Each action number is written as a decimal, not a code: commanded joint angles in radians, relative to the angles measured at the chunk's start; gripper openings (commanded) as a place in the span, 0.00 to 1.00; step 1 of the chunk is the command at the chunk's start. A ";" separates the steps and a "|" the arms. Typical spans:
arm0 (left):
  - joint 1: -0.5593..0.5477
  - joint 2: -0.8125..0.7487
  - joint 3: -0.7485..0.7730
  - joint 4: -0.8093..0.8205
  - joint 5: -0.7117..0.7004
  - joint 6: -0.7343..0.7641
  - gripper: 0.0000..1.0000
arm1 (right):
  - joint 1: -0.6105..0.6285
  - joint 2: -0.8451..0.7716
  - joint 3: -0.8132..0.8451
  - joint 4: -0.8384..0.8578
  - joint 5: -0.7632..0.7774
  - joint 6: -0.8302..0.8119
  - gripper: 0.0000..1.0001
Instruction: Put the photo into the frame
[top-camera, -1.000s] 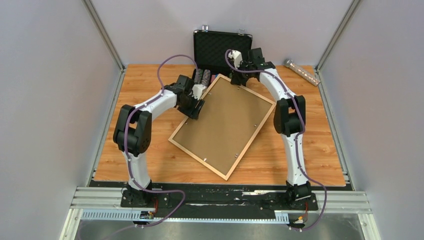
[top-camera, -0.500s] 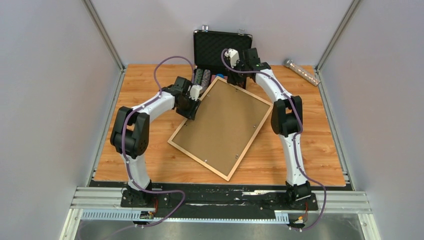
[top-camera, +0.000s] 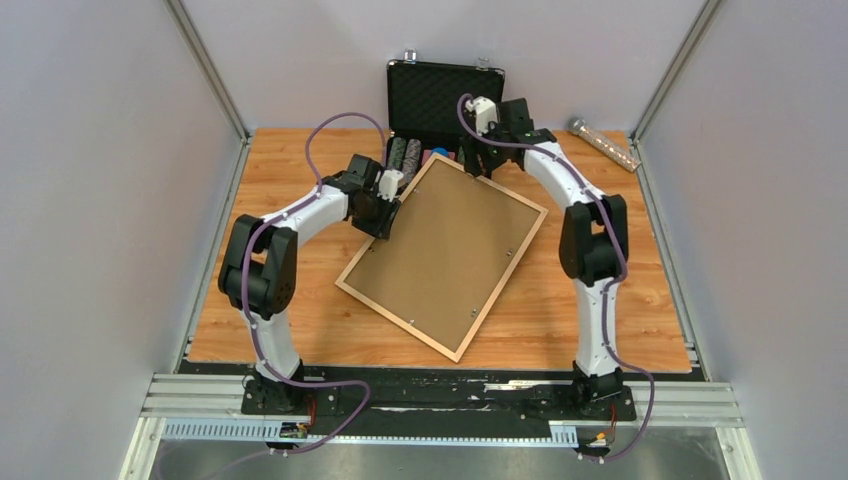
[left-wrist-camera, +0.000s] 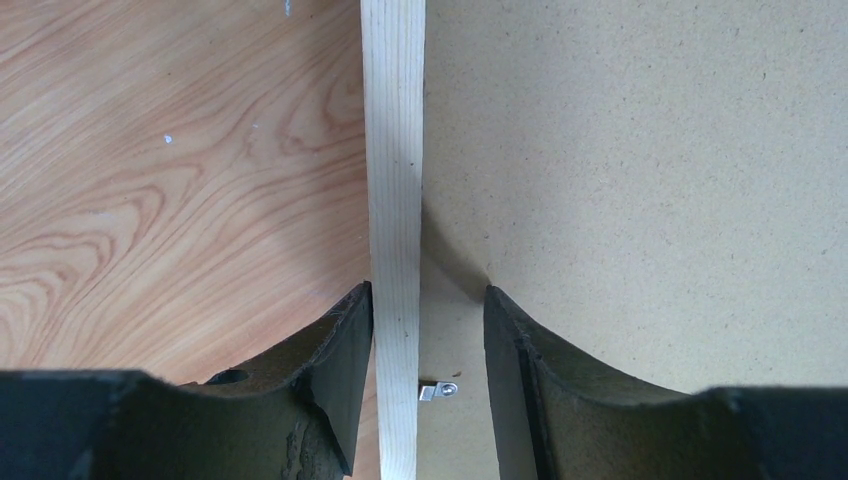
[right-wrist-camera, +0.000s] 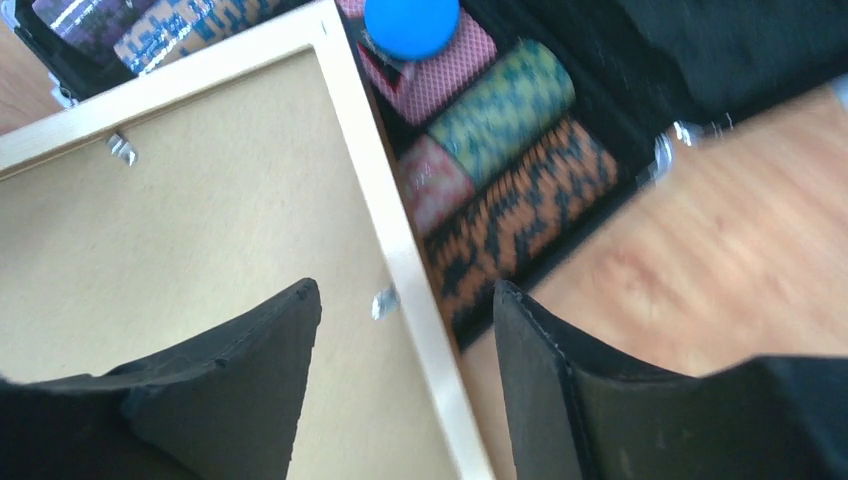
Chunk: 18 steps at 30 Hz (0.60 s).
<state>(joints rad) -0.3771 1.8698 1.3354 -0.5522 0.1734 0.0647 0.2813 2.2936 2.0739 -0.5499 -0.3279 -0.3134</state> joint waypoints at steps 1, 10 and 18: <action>-0.003 -0.049 -0.021 0.014 0.011 -0.023 0.51 | -0.021 -0.253 -0.193 0.038 0.124 0.141 0.65; -0.003 -0.065 -0.031 0.021 0.013 -0.025 0.51 | -0.090 -0.583 -0.644 0.048 0.228 0.382 0.66; -0.003 -0.068 -0.041 0.031 0.001 -0.025 0.52 | -0.200 -0.742 -0.872 0.109 0.204 0.483 0.67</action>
<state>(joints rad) -0.3775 1.8526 1.3140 -0.5316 0.1726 0.0566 0.1219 1.6356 1.2598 -0.5030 -0.1284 0.0784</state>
